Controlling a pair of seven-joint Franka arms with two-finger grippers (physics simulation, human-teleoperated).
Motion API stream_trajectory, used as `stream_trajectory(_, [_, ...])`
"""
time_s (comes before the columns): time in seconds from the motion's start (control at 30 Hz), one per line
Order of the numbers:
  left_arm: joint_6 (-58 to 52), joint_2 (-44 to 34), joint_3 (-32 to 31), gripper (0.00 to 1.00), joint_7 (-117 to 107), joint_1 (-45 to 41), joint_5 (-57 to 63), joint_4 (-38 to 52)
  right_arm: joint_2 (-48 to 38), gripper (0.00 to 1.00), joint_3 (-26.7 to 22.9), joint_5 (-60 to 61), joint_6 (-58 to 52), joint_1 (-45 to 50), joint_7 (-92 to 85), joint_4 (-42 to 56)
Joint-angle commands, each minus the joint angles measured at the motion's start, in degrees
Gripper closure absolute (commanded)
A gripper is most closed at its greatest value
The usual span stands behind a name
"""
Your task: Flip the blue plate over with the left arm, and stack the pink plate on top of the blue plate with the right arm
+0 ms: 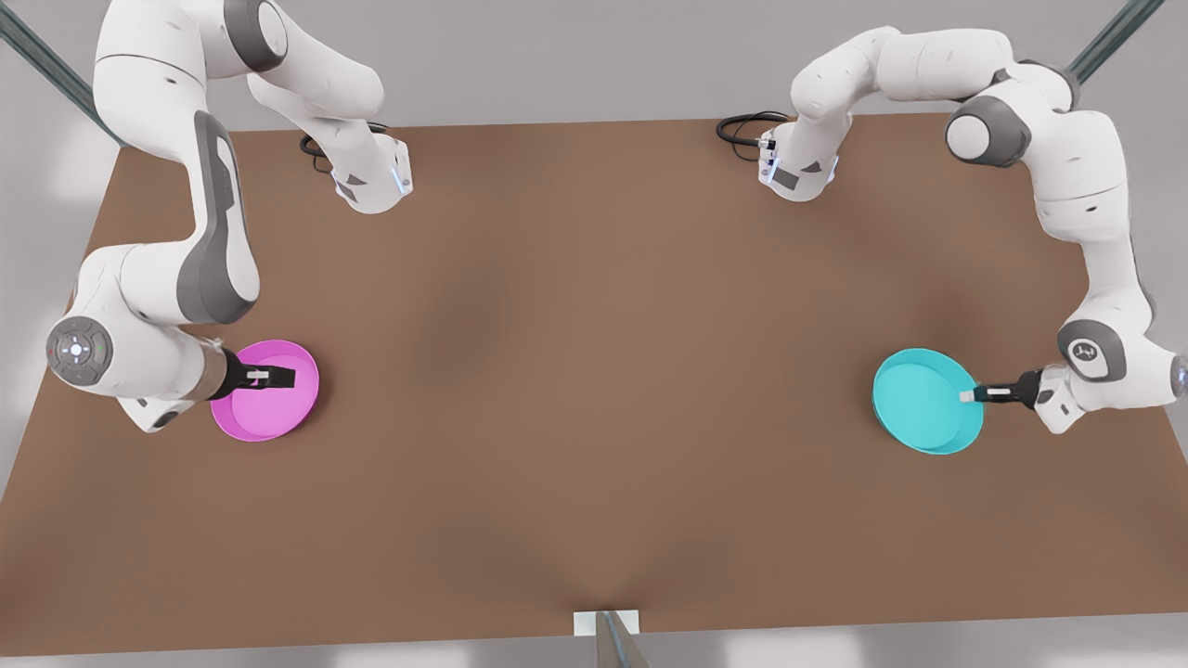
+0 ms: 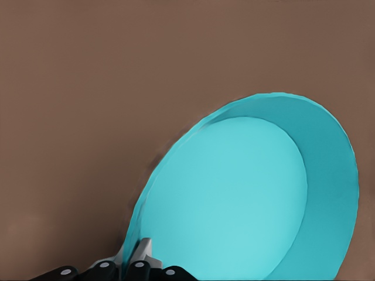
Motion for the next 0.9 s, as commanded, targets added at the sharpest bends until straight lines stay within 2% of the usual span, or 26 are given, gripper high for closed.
stream_trajectory(0.0, [-0.2,-0.1,0.0,0.79,-0.5,-0.2,-3.8,0.0,0.0,0.00,0.0,0.0,0.0,0.0,0.0,0.0])
stream_trajectory(0.3, [-2.4,-4.9,1.8,0.79,-13.9,-9.7,-3.2,0.4,0.0,0.00,0.0,0.0,0.0,-0.3,-0.1,0.0])
stream_trajectory(0.43, [-3.6,-4.9,1.7,0.79,-16.1,-10.0,-3.1,1.3,0.0,0.00,0.0,0.0,0.0,-0.3,-0.1,0.0])
stream_trajectory(0.67, [-9.9,-6.0,1.6,0.79,-27.5,-16.6,2.1,5.0,0.0,0.00,-0.1,0.1,0.0,-0.4,-0.2,0.8])
stream_trajectory(0.87, [-12.8,-7.4,1.7,0.79,-33.8,-24.2,11.6,6.8,0.0,0.00,-0.2,0.2,0.0,-0.5,-0.2,0.8])
